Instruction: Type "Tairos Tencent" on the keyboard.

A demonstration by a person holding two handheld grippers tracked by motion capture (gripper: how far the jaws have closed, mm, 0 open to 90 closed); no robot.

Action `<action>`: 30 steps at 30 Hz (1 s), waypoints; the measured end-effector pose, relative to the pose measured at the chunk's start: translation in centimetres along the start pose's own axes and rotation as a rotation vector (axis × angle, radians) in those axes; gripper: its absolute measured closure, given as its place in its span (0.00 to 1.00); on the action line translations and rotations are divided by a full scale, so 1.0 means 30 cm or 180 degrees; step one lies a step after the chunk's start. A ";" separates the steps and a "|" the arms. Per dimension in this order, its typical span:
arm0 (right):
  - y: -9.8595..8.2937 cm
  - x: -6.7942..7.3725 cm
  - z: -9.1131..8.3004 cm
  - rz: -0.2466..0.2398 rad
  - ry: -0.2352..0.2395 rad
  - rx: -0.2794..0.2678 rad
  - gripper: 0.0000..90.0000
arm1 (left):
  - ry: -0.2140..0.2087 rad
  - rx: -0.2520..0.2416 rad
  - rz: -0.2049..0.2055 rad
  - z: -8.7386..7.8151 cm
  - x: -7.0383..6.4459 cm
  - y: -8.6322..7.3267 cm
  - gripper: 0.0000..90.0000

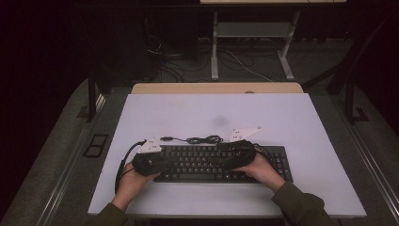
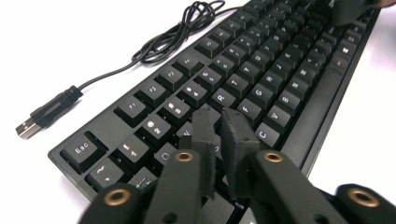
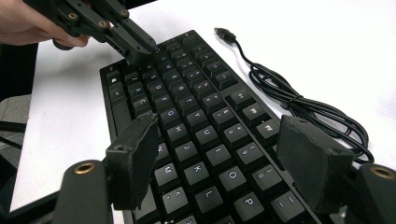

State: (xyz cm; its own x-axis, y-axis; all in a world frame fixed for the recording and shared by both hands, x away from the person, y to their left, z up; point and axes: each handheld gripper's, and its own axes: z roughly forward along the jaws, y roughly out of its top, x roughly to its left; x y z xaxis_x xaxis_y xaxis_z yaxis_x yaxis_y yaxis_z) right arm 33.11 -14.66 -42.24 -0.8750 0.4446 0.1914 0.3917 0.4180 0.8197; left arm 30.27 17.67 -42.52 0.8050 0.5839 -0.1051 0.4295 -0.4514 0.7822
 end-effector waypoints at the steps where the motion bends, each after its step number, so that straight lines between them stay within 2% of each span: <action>1: 0.000 0.000 0.000 0.0006 -0.0001 0.0003 0.32 | 0.0006 -0.0013 -0.0005 0.000 -0.001 0.001 0.89; 6: -0.002 -0.001 -0.001 0.0011 -0.0001 0.0006 0.32 | -0.0004 -0.0082 -0.0017 0.000 -0.003 0.006 0.73; 17: -0.005 -0.003 -0.003 0.0018 -0.0009 0.0013 0.32 | -0.0018 -0.0171 0.0039 0.028 -0.021 0.017 0.28; 21: -0.005 -0.003 -0.006 0.0020 -0.0015 0.0007 0.32 | -0.0011 -0.0174 0.0049 0.033 -0.023 0.018 0.22; 30: 0.004 -0.008 -0.010 0.0019 -0.0017 0.0009 0.37 | 0.0017 -0.0195 0.0030 0.036 -0.022 0.018 0.17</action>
State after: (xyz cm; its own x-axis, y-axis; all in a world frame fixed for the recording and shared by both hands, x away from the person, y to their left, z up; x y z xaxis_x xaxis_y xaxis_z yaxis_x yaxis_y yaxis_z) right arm 33.29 -14.97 -42.04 -0.8711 0.4514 0.1934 0.3977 0.4175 0.8170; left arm 30.41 16.29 -42.68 0.8066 0.5835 -0.0945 0.3959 -0.4147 0.8193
